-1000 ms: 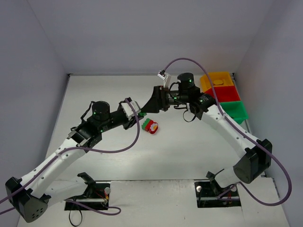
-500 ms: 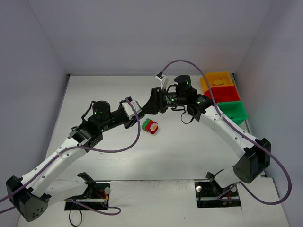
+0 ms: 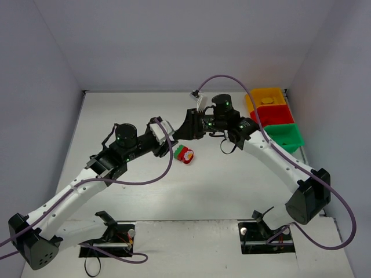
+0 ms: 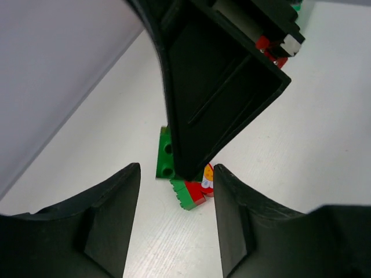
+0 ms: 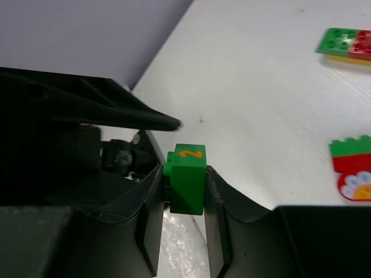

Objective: Sort the legos into containers by color

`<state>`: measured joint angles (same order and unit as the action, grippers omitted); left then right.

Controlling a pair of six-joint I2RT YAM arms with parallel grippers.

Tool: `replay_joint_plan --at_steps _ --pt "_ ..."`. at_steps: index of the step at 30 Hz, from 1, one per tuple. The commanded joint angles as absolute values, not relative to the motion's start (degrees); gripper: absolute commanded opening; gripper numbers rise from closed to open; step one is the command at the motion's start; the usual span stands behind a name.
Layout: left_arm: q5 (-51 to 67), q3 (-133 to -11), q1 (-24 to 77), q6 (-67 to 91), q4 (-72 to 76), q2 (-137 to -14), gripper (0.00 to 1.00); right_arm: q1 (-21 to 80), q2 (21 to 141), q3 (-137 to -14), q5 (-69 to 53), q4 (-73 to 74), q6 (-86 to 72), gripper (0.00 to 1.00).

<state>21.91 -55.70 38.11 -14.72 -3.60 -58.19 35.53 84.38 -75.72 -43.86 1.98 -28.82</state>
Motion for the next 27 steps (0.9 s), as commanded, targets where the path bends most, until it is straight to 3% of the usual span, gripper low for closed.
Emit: replay_joint_plan --at_steps 1,3,10,15,23,25,27 --pt "16.02 -57.39 38.41 -9.42 1.94 -58.36 0.48 32.62 80.52 -74.27 -35.72 2.45 -24.53 0.0" --pt "12.58 -57.65 38.41 -6.08 0.36 -58.97 0.59 28.06 79.11 -73.04 -31.31 5.0 -22.51 0.0" --pt "2.29 -56.6 38.32 3.42 -7.02 -57.92 0.72 9.78 75.5 -66.45 -6.26 10.72 -19.95 0.0" --pt "-0.95 -55.81 38.23 8.08 -13.26 -56.78 0.74 -3.04 78.3 -64.78 7.53 11.78 -19.78 0.04" --pt "-1.93 -54.23 38.06 11.86 -17.66 -56.6 0.74 -10.81 89.55 -68.73 14.06 11.52 -22.32 0.11" --pt "-1.41 -54.23 38.06 12.48 -18.37 -57.21 0.74 -11.51 92.8 -70.92 14.15 11.16 -22.15 0.22" --pt "-1.06 -54.05 38.06 13.35 -18.54 -57.83 0.75 -12.04 95.17 -72.33 14.59 11.08 -21.8 0.45"
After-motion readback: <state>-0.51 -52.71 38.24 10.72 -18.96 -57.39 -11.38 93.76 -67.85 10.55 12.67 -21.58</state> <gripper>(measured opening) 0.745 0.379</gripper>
